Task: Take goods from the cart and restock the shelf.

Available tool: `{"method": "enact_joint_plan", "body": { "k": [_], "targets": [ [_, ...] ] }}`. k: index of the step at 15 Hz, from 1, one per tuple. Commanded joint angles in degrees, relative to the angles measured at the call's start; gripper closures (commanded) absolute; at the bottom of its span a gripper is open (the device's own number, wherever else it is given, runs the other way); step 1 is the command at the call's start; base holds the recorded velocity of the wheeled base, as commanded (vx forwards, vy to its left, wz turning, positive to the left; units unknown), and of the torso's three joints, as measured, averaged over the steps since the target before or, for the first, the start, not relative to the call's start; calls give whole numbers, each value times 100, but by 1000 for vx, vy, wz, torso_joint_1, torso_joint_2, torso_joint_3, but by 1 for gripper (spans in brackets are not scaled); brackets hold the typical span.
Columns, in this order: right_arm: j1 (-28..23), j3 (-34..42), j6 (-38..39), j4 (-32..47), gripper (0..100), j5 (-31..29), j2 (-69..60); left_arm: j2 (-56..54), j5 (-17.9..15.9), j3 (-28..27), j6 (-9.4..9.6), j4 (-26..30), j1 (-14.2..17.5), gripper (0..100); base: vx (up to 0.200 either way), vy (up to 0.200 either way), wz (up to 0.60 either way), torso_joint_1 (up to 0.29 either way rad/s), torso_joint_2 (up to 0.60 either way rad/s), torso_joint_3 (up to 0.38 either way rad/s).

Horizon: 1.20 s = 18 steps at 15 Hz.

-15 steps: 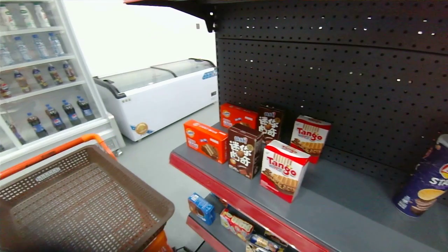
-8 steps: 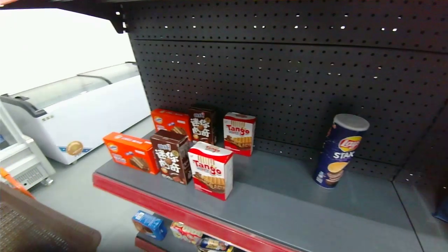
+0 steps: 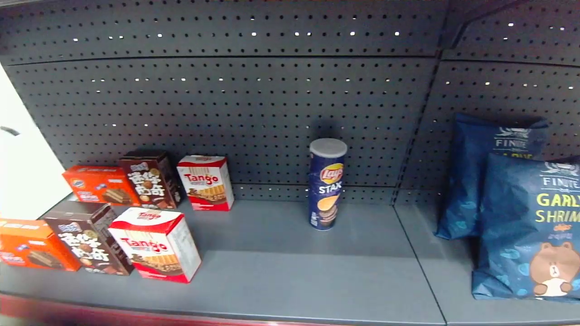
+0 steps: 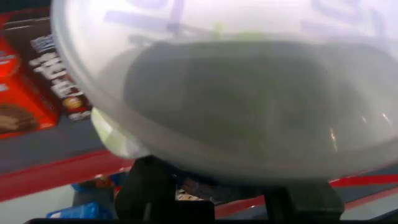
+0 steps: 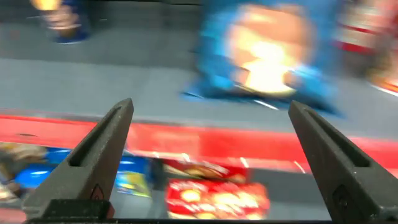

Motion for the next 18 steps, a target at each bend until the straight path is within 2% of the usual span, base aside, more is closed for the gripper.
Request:
{"method": "enact_joint_plan", "body": {
  "k": [1,7,9,10,11,12,13,15,17,18],
  "targets": [
    [1,0,-1,-4,0,1,6,25,-1,-9,-1,2,0,100,0,0,0,0,0,0],
    [1,0,-1,-4,0,1,-3,-36,17,-17,-10,10,0,100,0,0,0,0,0,0],
    [142,-9,78,13,0,-34,401,-80,34,-35,-18,10,18,100,0,0,0,0,0,0],
    [54,-9,350,5,0,-86,586,-116,43,-44,-36,10,35,100,0,0,0,0,0,0],
    [80,-53,122,5,0,-16,410,-116,69,-61,-106,10,26,100,0,0,0,0,0,0],
    [142,-633,-28,-66,0,265,524,-116,131,-105,-150,10,26,100,0,0,0,0,0,0],
    [177,-1538,104,31,0,441,1359,-116,148,-149,-185,10,26,100,0,0,0,0,0,0],
    [537,-1731,-54,585,0,722,1333,-124,140,-123,-194,10,26,100,0,0,0,0,0,0],
    [862,-2294,-344,1428,0,916,1474,-124,157,-281,-194,19,44,100,0,0,0,0,0,0],
    [1179,-2426,-344,1569,0,1425,1562,-63,219,-343,-203,28,44,100,0,0,0,0,0,0]
  ]
}}
